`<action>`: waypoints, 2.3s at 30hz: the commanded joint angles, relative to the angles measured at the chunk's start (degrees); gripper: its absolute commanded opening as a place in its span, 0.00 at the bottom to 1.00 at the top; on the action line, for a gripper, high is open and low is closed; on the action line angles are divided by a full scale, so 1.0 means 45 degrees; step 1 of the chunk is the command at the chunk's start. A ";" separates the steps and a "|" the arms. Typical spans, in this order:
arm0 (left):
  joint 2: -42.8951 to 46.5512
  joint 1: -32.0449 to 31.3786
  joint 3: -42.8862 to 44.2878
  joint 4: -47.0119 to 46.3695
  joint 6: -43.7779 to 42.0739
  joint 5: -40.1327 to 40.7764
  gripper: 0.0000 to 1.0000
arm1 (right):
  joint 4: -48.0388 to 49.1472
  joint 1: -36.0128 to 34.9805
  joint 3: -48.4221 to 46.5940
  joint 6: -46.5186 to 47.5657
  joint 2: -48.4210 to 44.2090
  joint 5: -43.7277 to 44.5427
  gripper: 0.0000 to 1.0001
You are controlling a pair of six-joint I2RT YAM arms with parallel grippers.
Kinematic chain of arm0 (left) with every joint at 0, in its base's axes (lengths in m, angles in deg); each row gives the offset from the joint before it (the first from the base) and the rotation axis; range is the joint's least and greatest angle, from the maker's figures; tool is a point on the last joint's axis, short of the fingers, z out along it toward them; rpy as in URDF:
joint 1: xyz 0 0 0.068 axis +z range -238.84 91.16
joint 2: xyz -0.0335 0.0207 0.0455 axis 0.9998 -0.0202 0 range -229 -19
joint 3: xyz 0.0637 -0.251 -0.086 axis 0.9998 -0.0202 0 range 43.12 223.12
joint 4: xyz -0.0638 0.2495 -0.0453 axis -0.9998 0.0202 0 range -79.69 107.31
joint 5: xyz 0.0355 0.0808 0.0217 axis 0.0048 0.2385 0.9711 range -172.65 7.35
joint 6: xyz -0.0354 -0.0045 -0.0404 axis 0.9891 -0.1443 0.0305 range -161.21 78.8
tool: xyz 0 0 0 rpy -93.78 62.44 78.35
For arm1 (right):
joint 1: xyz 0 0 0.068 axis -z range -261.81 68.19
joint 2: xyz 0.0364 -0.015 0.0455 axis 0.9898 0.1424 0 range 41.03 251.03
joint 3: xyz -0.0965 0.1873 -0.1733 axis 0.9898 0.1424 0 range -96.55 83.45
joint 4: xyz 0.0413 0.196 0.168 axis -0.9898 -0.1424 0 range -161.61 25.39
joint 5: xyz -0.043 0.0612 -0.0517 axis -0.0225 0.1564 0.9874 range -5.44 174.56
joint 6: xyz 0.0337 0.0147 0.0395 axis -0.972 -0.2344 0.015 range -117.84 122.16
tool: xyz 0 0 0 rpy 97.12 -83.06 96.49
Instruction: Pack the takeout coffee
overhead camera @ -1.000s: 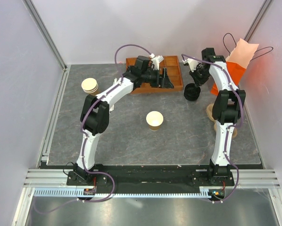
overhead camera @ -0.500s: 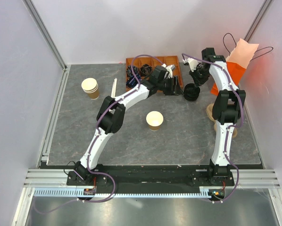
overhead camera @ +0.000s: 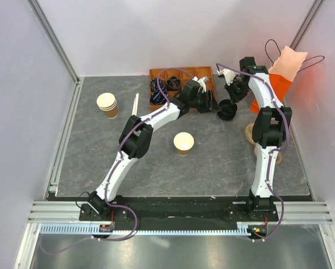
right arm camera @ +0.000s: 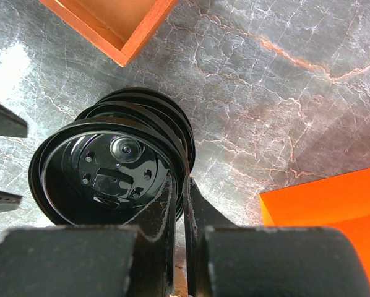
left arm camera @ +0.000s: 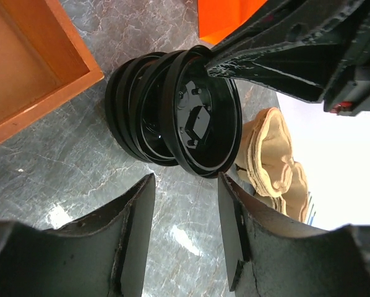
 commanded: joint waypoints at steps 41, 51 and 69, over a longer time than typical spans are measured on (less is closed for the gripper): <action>-0.0497 0.0214 0.0570 -0.1981 0.1771 -0.0251 0.02 | -0.0289 -0.0022 -0.0578 -0.0067 -0.0873 -0.0555 0.47; 0.0303 0.0429 0.0159 -0.2195 0.2279 -0.0954 0.02 | -0.0718 -0.0041 -0.1281 -0.0418 -0.1536 -0.1355 0.83; 0.5201 0.1171 -0.3466 -0.1063 0.1752 -0.2770 0.02 | -0.0425 -0.0022 0.0237 0.0085 -0.6611 -0.4577 0.96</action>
